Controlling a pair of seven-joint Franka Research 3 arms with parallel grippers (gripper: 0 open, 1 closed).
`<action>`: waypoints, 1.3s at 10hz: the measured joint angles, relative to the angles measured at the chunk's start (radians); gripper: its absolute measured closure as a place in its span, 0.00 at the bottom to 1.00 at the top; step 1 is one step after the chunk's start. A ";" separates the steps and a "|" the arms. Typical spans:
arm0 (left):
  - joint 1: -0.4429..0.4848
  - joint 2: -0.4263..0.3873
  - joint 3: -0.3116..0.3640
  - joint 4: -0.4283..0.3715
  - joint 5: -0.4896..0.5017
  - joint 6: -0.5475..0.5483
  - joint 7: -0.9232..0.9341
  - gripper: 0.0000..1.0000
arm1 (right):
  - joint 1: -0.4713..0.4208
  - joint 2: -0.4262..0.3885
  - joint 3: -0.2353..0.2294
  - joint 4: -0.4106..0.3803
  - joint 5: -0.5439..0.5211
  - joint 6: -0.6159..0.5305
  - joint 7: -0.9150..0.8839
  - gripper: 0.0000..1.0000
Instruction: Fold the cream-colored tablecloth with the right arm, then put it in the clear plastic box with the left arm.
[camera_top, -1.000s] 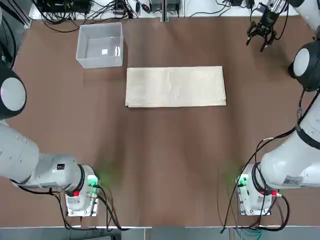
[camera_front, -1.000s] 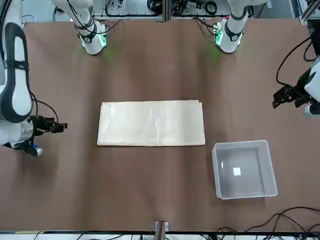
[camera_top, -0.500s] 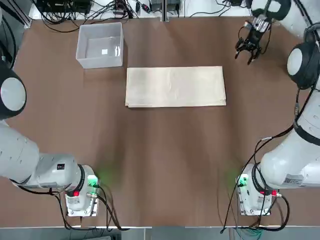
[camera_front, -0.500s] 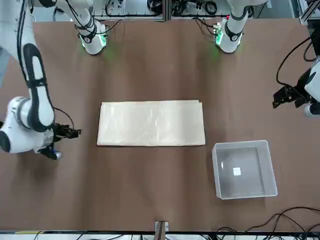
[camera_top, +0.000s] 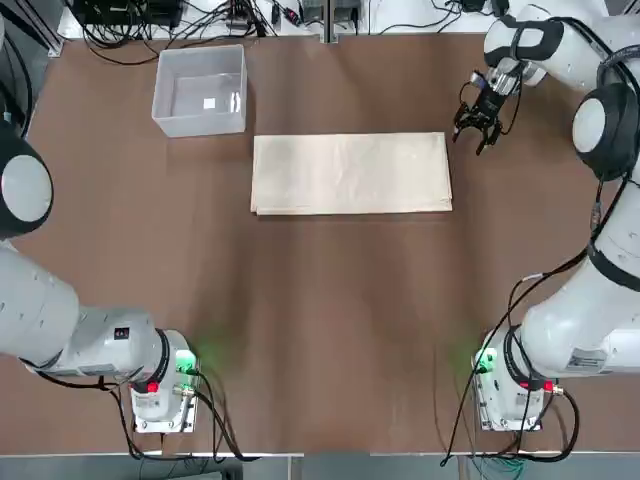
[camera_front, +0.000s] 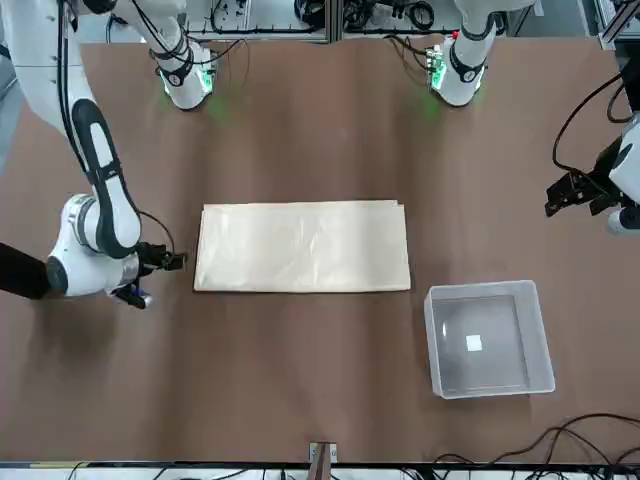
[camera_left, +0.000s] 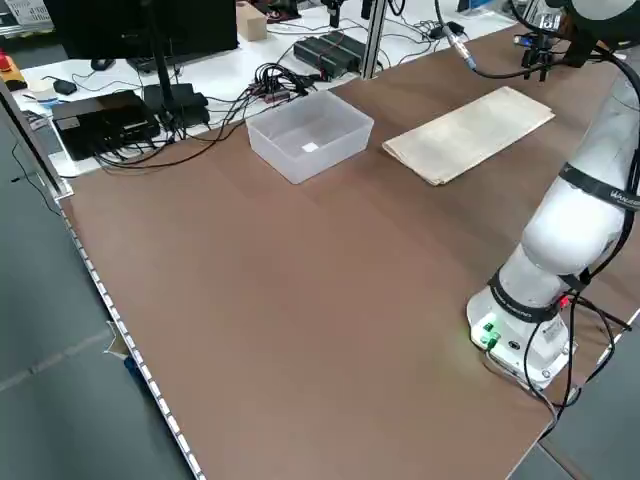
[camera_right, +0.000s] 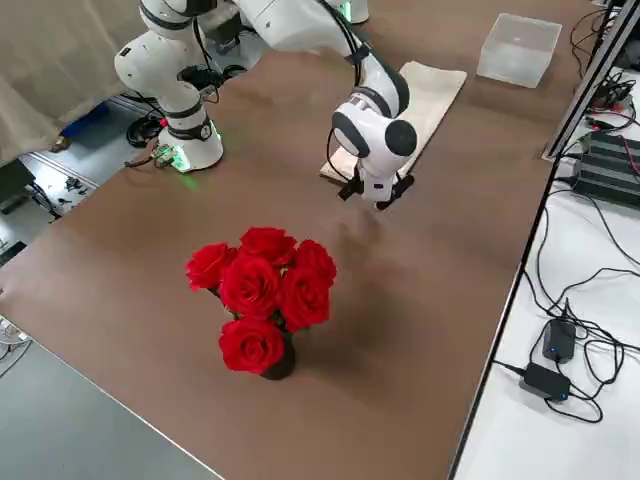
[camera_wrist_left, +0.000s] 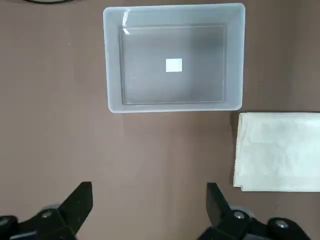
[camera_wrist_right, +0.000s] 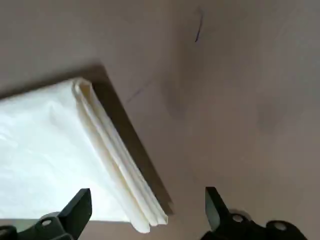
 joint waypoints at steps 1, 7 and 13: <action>0.000 0.000 0.000 0.000 0.000 0.000 0.000 0.00 | 0.001 -0.016 0.007 -0.020 0.012 0.002 0.000 0.00; 0.000 0.000 0.000 0.000 0.000 0.000 0.000 0.00 | 0.055 -0.031 0.019 -0.093 0.066 0.133 0.000 0.00; 0.000 0.000 0.000 0.000 0.000 0.000 0.000 0.00 | 0.067 -0.008 0.020 -0.108 0.067 0.199 0.000 0.01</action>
